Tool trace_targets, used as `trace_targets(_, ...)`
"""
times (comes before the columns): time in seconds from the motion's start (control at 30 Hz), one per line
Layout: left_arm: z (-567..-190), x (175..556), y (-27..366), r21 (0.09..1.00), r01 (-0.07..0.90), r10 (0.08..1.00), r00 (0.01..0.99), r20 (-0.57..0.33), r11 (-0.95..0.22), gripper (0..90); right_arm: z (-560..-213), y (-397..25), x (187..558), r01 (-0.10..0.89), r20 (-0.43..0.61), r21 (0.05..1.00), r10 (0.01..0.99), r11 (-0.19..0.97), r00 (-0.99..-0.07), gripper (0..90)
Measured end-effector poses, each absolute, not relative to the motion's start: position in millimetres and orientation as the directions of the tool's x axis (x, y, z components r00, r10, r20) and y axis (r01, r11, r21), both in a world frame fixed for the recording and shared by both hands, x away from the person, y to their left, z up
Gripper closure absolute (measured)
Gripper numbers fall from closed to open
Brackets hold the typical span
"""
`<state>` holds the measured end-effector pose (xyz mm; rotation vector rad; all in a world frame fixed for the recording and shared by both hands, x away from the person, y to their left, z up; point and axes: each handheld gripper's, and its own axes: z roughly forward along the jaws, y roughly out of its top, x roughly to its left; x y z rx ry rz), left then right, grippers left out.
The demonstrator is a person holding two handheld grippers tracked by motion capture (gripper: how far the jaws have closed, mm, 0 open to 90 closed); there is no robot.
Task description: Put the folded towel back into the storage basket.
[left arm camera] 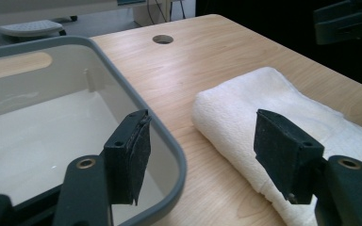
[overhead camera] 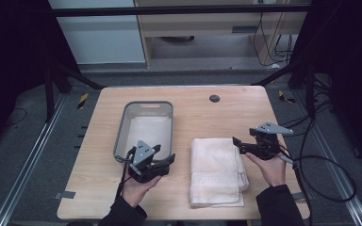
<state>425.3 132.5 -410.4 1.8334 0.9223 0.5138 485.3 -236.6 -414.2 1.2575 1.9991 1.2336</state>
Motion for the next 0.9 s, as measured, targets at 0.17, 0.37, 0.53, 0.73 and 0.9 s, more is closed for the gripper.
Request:
trace_targets(0.17,-413.6,423.0,120.7,0.898,0.363,0.764,0.643,-0.049,-0.247,35.7,-417.3,-234.0,487.6,0.466,0.067,0.866,0.88,0.183,-0.47,20.6)
trace_targets(0.37,-418.8,419.8,105.9,0.889,0.369,0.741,0.67,-0.052,-0.271,35.5,-419.9,-231.2,488.8,0.473,0.077,0.862,0.876,0.182,-0.476,20.1)
trace_targets(0.53,-423.0,416.9,97.0,0.879,0.378,0.727,0.684,-0.052,-0.292,35.3,-422.5,-227.7,489.5,0.479,0.099,0.861,0.865,0.174,-0.492,20.1)
trace_targets(0.73,-431.5,412.7,85.0,0.866,0.386,0.713,0.7,-0.05,-0.318,35.1,-426.2,-226.1,491.0,0.486,0.071,0.85,0.868,0.205,-0.491,20.1)
trace_targets(0.9,-442.8,411.0,77.7,0.844,0.407,0.709,0.704,-0.046,-0.349,34.2,-434.8,-227.1,493.3,0.505,0.089,0.843,0.876,0.188,-0.474,21.6)
